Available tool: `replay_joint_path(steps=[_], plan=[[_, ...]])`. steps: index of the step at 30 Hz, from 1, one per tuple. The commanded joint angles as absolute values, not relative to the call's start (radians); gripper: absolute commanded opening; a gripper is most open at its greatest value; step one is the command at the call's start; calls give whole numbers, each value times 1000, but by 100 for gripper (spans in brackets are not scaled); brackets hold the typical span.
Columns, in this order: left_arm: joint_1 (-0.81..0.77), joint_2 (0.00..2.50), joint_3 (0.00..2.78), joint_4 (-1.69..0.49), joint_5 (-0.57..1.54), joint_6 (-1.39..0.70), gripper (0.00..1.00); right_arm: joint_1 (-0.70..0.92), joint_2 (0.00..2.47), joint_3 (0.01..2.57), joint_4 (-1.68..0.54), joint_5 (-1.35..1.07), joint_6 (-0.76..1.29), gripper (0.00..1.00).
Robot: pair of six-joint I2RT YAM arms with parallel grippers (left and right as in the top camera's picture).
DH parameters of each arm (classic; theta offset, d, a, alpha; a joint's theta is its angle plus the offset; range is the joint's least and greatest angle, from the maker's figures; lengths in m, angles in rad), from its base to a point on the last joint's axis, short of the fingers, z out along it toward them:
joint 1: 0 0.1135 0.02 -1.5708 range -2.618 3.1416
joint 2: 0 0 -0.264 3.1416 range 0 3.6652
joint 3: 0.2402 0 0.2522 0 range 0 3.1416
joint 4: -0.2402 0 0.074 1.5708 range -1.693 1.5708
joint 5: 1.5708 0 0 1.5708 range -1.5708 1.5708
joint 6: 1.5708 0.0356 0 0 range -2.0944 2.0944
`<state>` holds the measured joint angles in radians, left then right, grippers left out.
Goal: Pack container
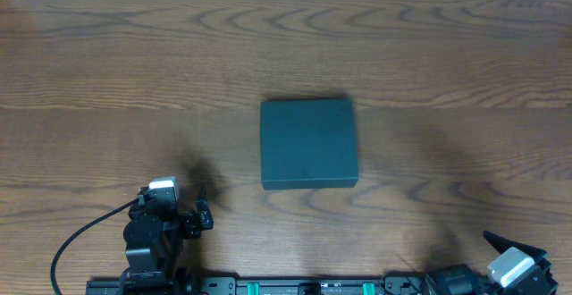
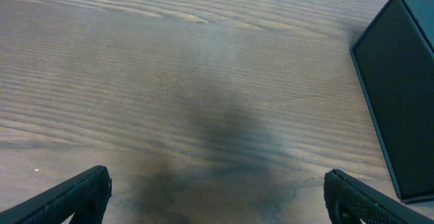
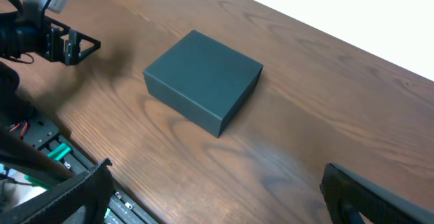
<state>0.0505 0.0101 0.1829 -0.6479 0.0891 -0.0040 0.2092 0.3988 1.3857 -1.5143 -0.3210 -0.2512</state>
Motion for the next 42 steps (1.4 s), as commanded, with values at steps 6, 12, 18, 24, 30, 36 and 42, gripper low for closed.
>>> replay_joint_path(steps=[6, 12, 18, 24, 30, 36, 42], plan=[[48, 4, 179, -649, 73, -17, 99, 215, 397, 1386, -1516, -321, -255, 99], [48, 4, 179, -649, 73, -17, 99, 215, 397, 1386, -1516, -321, -255, 99], [48, 4, 179, -649, 73, -17, 99, 201, 395, 1386, -1501, -305, -267, 99], [48, 4, 179, -649, 74, -17, 99, 157, 316, 1258, -1335, -202, -267, 99], [48, 4, 179, -649, 74, -17, 99, 128, 133, 894, -1108, -191, -266, 99], [48, 4, 179, -649, 73, -17, 99, 96, 45, 599, -939, -216, -266, 99], [48, 4, 179, -649, 73, -17, 98, 92, 15, 430, -870, -252, -266, 99]])
